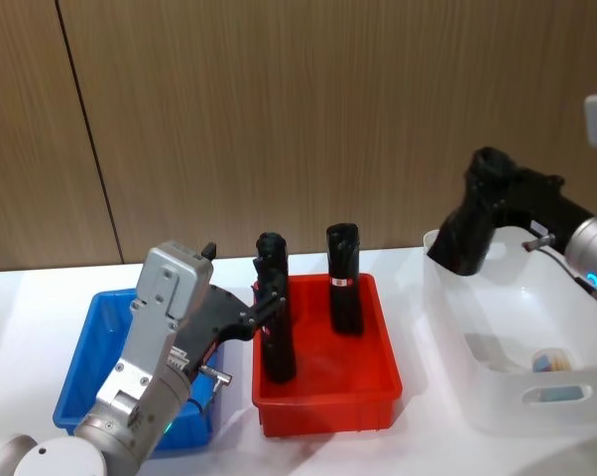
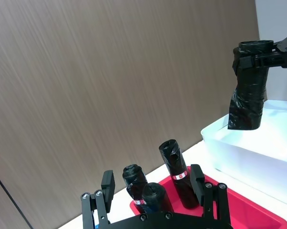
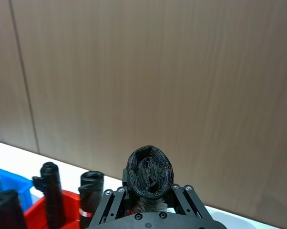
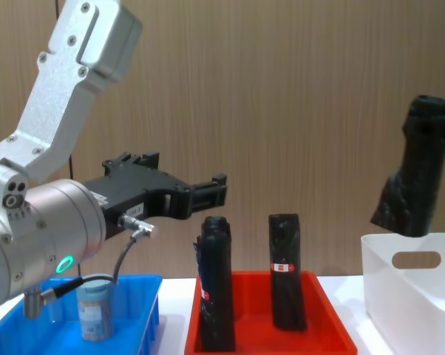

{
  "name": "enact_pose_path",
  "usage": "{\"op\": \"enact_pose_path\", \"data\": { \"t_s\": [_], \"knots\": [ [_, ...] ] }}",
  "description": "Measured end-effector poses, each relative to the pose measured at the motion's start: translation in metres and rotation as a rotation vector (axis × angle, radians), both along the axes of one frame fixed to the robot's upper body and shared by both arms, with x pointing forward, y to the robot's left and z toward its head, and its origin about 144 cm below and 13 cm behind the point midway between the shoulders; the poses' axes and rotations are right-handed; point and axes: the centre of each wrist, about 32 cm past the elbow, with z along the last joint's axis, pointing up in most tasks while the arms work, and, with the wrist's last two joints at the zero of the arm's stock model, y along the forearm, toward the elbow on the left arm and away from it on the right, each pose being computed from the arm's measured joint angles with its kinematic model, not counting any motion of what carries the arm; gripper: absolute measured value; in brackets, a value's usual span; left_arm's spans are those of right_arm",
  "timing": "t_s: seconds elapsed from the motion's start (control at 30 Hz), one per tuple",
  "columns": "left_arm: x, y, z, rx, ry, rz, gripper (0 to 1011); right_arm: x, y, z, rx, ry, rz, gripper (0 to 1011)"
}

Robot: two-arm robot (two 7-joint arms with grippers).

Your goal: Pick the cotton swabs from the blue box and place them into the white box.

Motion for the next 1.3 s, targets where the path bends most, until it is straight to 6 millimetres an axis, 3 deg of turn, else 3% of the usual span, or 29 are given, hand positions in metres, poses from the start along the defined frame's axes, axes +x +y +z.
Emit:
{"op": "enact_pose_path", "data": {
  "t_s": [0.37,1.07,1.2,1.3],
  "knots": [
    [0.000,0.000,0.000,0.000,0.000,0.000,1004,0.012,-0.023,-0.015,0.005,0.059,-0.076,356],
    [0.000,0.000,0.000,0.000,0.000,0.000,1004,0.029,-0.040,-0.059,-0.006,0.156,-0.161,357],
    [0.000,0.000,0.000,0.000,0.000,0.000,1004,0.030,-0.041,-0.063,-0.010,0.163,-0.165,447],
    [0.000,0.000,0.000,0.000,0.000,0.000,1004,0.029,-0.041,-0.065,-0.015,0.162,-0.165,574]
  ]
}}
